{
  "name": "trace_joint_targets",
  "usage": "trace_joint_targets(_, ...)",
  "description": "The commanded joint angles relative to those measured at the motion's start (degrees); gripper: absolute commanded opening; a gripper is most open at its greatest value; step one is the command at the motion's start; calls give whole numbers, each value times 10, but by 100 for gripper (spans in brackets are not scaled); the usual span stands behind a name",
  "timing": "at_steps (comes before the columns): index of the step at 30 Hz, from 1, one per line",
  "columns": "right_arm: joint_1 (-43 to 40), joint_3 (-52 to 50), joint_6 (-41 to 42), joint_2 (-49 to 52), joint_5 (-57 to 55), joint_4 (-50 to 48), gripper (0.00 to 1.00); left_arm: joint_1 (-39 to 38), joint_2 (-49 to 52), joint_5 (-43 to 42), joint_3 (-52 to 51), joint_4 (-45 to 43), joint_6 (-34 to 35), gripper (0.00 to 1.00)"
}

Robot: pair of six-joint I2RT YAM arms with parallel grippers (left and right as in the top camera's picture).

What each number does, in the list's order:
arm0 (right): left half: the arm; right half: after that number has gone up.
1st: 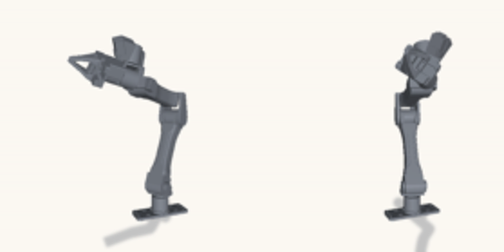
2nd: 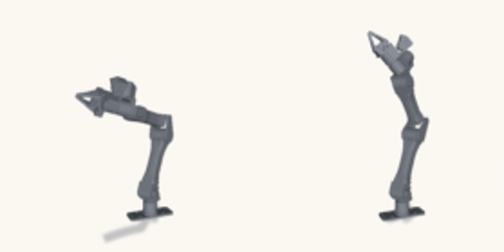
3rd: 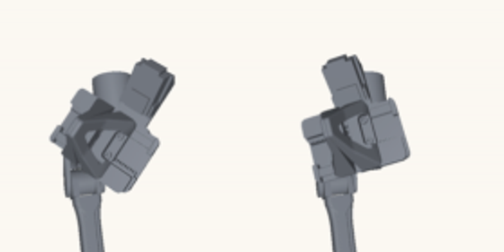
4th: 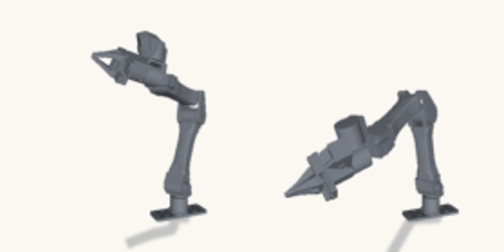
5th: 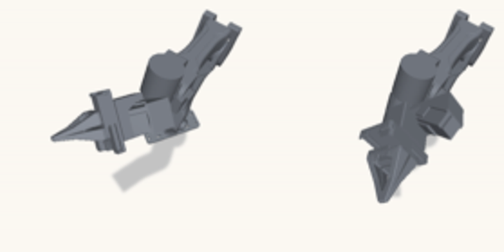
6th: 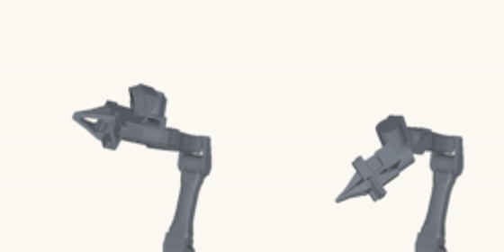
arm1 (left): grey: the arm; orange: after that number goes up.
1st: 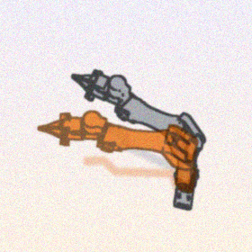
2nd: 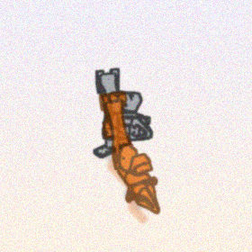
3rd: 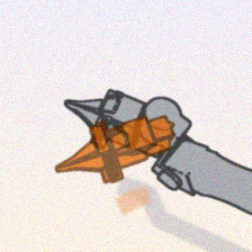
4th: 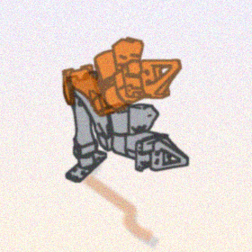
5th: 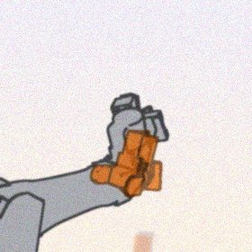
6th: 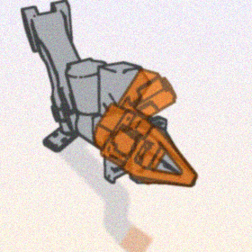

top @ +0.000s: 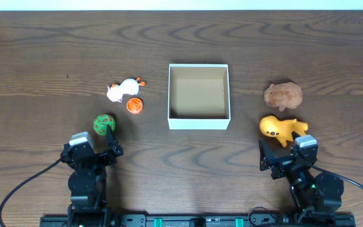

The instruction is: Pack container

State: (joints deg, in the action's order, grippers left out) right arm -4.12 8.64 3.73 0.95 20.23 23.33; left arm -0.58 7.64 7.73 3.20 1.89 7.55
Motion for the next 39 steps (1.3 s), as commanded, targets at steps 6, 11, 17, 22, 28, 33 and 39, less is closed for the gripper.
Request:
trace_joint_targets(6, 4, 30, 16, 32, 8, -2, 99, 3, 104, -13, 92, -10, 0, 98)
trace_joint_targets(11, 4, 114, 16, 139, 6, 9, 99, 3, 237, -13, 233, 65, 0, 98)
trace_joint_targets(17, 4, 317, 6, 346, 6, 113, 99, 3, 403, -13, 434, 233, 0, 98)
trace_joint_targets(22, 4, 535, -47, 530, -28, 261, 99, 3, 516, -13, 575, 358, 0, 98)
trace_joint_targets(28, 0, 730, -66, 706, -140, 399, 99, 3, 607, -13, 670, 471, -23, 98)
trace_joint_targets(33, -35, 752, -77, 806, -146, 408, 99, 3, 638, -13, 671, 506, -24, 98)
trace_joint_targets(39, -53, 751, -71, 896, -128, 376, 99, 3, 650, -12, 671, 506, -24, 98)
